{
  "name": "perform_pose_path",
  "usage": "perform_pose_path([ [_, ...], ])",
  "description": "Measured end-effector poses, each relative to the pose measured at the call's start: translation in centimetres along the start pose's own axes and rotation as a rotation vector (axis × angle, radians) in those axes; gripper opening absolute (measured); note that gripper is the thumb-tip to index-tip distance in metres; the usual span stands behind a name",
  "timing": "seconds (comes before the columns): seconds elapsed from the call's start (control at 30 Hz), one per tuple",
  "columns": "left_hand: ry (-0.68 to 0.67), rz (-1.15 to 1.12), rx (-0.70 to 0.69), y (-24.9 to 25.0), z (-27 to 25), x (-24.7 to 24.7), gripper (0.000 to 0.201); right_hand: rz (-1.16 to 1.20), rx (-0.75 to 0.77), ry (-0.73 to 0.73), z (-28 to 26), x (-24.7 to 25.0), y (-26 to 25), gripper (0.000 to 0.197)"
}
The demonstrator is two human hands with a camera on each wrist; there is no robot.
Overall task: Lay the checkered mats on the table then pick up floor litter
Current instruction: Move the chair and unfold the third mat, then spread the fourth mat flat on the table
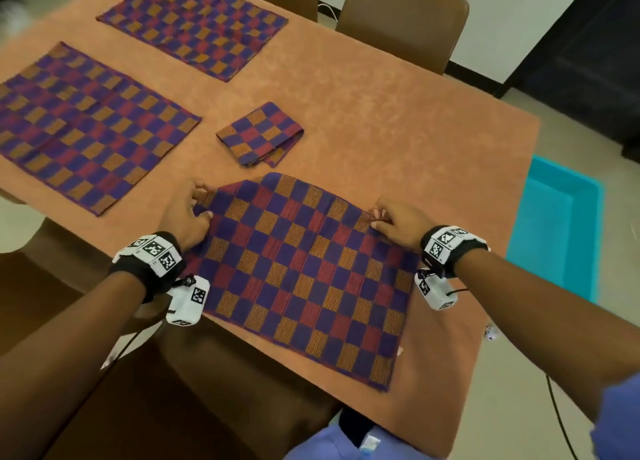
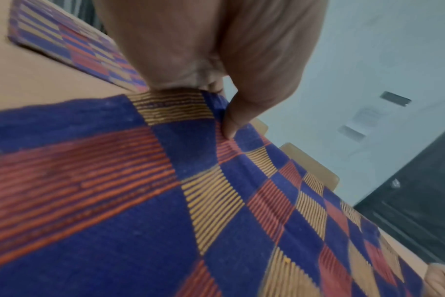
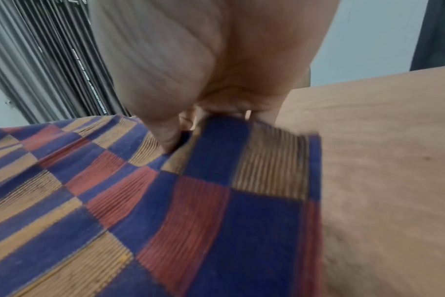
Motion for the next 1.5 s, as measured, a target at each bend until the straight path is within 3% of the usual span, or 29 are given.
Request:
perform_pose_path([
  [0.1, -0.089, 0.133, -0.161, 0.9, 0.6, -1.7, 0.05, 0.003, -0.049, 0.001, -0.8, 0.0, 1.3, 0.013],
  [0.33, -0.189, 0.399, -0.089, -0.7, 0.7, -3.9, 0.045, -0.018, -0.113, 0.134, -1.6, 1.0, 1.6, 0.026],
  [0.57, -0.247, 0.094, 0.144, -1.0, 4.5, -5.1, 0.041, -0.055, -0.059, 0.13, -0.1, -0.3, -0.6, 0.031],
  [0.67, -0.193, 0.081, 0.114, 0.2, 7.0, -4.8, 0.038, -0.051, -0.054, 0.13, 1.0, -1.0, -1.2, 0.035],
  [0.77, -0.152, 0.33, 0.018, 1.4, 7.9, -4.7, 0.036, -0.004, -0.095, 0.145, 1.8, -1.1, -0.9, 0.034],
  [0.83, -0.174, 0.545, -0.009, 1.4, 7.6, -5.2, 0.047, 0.022, -0.109, 0.135, 2.3, -1.1, -1.0, 0.031],
  [0.9, -0.19, 0.596, 0.01, 1.0, 6.5, -5.6, 0.059, 0.003, -0.083, 0.128, 2.9, -0.7, -1.9, 0.034],
  [1.03, -0.143, 0.634, -0.08, 2.0, 3.5, -6.5, 0.063, -0.019, 0.01, 0.199, 6.2, 1.3, -5.7, 0.027],
  [1.1, -0.178, 0.628, -0.101, 2.0, 1.9, -7.5, 0.067, -0.031, 0.126, 0.215, 8.9, 1.8, -9.0, 0.034],
  [1.23, -0.3, 0.664, 0.057, 0.4, 0.2, -9.3, 0.071, -0.057, 0.303, 0.222, 15.2, 2.2, -14.7, 0.053],
  [1.37, -0.119, 0.588, 0.145, -0.3, 2.3, -7.3, 0.065, -0.153, 0.24, 0.176, 21.4, 1.7, -16.6, 0.067],
  [1.5, -0.024, 0.543, 0.171, -0.9, 5.0, -5.9, 0.059, -0.264, 0.231, 0.059, 24.2, 0.0, -16.5, 0.056],
])
Point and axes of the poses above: each hand's wrist, its own z-axis towards the middle knuckle, its own x-axis out of the back of the hand, y = z × x, the point moved 10 cm from there along z, towards the middle knuckle, and after that the axes turned 1 degree about -x, right-handed, at the moved point
